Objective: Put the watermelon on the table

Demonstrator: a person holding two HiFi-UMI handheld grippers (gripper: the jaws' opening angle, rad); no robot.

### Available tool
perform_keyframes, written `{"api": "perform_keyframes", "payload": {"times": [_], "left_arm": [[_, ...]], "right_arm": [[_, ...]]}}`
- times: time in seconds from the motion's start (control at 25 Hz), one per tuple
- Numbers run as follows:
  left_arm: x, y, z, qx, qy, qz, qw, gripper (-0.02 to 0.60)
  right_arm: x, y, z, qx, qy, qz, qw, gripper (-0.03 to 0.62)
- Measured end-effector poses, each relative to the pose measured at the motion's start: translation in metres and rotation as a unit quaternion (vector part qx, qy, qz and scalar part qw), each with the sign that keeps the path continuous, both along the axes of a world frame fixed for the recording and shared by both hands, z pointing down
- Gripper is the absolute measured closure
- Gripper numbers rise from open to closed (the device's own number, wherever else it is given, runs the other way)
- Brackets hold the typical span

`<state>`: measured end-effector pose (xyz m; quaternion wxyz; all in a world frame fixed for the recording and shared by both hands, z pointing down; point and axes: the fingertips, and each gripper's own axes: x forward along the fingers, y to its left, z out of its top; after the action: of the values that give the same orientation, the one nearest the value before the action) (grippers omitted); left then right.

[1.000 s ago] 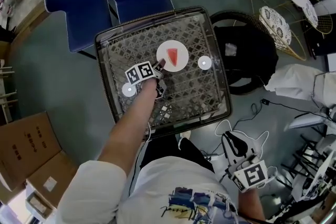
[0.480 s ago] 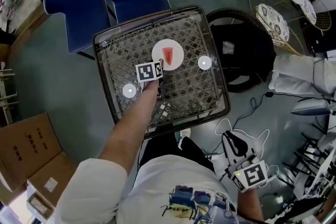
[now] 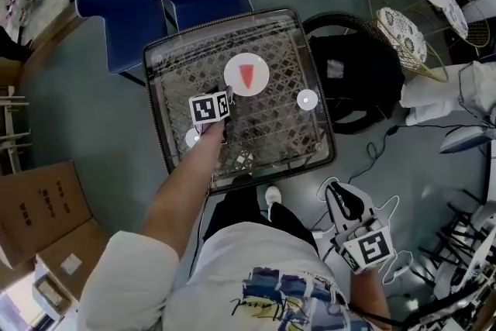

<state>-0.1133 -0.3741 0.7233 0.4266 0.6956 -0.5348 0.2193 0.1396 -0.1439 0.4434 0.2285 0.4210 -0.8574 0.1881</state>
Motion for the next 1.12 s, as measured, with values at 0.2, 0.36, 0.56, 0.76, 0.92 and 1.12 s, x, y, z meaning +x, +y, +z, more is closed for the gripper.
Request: {"api": "perform_keyframes", "payload": {"times": [0.2, 0.36, 0.56, 0.76, 0.92, 1.12], "left_arm": [[-0.001, 0.047, -0.059, 0.051, 0.045, -0.011, 0.9976, 0.425], [-0.004, 0.104, -0.118, 0.099, 0.083, -0.028, 0.9913, 0.512], [0.025, 0.195, -0.173, 0.111, 0.128, -0.034, 0.9849, 0.572], [0.065, 0.287, -0.219, 0.122, 0.122, 0.049, 0.9837, 0.572], [0.093, 0.339, -0.266, 0.155, 0.127, 0.125, 0.9717, 0.572], [0.117, 0.389, -0.324, 0.207, 0.136, 0.196, 0.9488, 0.572]], "right_arm": [[0.009, 0.008, -0.01, 0.032, -0.016, -0.048, 0.998, 0.553], [0.015, 0.025, -0.017, 0.058, -0.027, -0.094, 0.993, 0.554], [0.025, 0.054, -0.019, 0.062, -0.042, -0.147, 0.986, 0.556], [0.011, 0.079, -0.003, 0.053, -0.057, -0.195, 0.978, 0.562], [-0.001, 0.096, -0.013, 0.071, -0.061, -0.214, 0.972, 0.563], [-0.017, 0.119, -0.026, 0.082, -0.054, -0.23, 0.968, 0.563]]}}
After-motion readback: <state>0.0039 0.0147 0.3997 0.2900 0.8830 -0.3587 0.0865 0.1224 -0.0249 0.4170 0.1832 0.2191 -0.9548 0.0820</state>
